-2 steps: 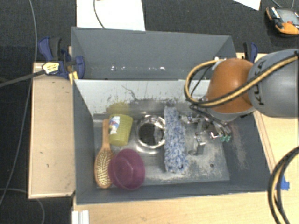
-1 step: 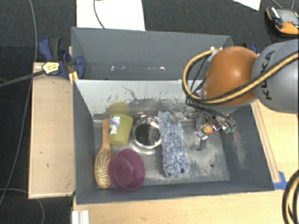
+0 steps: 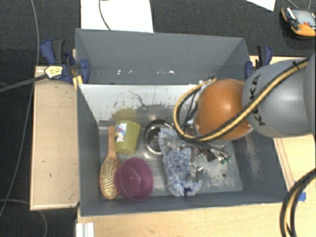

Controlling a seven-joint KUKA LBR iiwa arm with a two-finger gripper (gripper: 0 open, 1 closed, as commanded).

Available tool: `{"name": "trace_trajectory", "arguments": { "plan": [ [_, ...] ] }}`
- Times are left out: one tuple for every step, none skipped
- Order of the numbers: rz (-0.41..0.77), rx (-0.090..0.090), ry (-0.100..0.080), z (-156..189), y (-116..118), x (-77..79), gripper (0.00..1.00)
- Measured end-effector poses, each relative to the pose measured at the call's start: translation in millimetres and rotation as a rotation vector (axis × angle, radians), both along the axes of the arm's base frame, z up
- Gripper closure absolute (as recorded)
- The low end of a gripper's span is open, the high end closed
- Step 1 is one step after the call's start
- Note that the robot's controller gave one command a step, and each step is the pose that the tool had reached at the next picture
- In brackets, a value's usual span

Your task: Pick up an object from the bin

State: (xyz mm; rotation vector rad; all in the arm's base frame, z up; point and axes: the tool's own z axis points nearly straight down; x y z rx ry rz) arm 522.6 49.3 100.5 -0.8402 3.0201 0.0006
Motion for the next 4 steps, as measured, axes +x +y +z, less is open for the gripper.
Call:
{"name": "trace_trajectory", "arguments": {
  "plan": [
    [0.333, -0.009, -0.023, -30.1, -12.0, 21.7, 0.00],
    [0.495, -0.004, -0.007, -29.2, -3.4, -17.4, 1.00],
    [0.496, -0.004, -0.007, -29.2, -3.4, -17.4, 1.00],
    [0.493, -0.003, -0.007, -12.7, -3.2, -17.8, 1.00]
  ]
}}
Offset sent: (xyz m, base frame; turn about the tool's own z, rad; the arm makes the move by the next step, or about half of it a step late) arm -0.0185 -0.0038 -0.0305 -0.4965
